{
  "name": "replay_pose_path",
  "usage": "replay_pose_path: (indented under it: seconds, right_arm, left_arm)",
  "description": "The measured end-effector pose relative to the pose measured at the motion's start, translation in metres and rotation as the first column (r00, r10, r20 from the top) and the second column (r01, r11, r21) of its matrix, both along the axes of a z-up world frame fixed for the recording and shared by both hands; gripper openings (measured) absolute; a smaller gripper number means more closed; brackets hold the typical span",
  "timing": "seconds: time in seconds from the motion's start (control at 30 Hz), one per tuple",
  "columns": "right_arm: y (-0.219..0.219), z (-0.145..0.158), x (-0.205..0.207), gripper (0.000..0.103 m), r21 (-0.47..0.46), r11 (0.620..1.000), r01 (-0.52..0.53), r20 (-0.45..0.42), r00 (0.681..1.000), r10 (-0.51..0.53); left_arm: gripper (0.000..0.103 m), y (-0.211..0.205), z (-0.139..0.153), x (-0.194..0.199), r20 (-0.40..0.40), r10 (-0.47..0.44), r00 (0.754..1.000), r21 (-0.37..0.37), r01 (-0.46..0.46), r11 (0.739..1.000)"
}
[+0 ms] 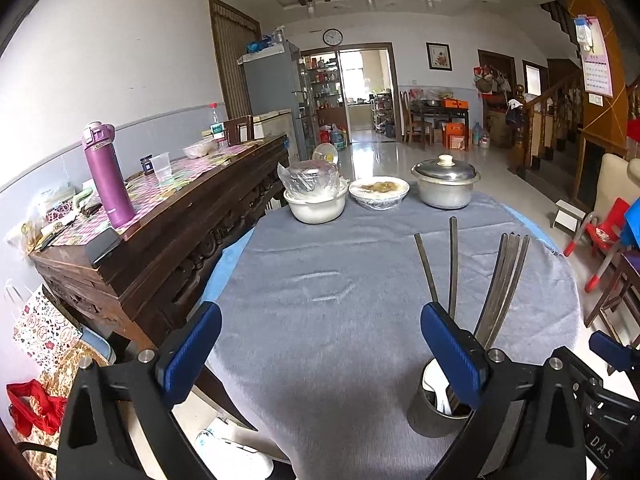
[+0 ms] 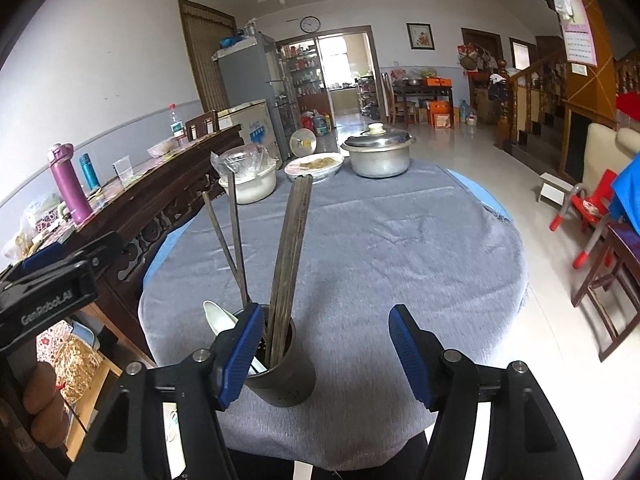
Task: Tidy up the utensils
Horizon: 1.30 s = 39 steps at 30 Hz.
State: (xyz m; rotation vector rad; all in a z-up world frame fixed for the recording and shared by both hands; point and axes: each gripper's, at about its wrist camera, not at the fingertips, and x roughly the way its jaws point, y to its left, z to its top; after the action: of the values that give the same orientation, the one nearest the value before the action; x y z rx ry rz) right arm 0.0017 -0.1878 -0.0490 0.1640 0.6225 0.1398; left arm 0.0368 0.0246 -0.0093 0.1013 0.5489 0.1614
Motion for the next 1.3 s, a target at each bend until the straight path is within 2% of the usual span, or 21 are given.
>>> replay_pose_path:
  seconds: [0.43,0.83,1.3]
  right_arm:
    - [0.007,0.011,-0.014,0.069,-0.019,1.0,0.009,0.033,0.999,-0.009]
    - [0.011,0.032,-0.042,0.069,-0.042,0.999,0.033,0.121,0.992,-0.028]
    - [0.013,0.033,-0.045,0.069,-0.043,0.999,0.023,0.119,0.993,-0.017]
  left_arm:
    - [0.099,0.006,0.005,-0.012,0.022,-0.002,1.0,-0.006,0.003,1.0]
    - [0.099,0.01,0.011,-0.034,0.042,-0.012,0.999,-0.004,0.013,1.0]
    - [0.099,0.011,0.012,-0.042,0.045,-0.007,0.999,0.0,0.007,1.0]
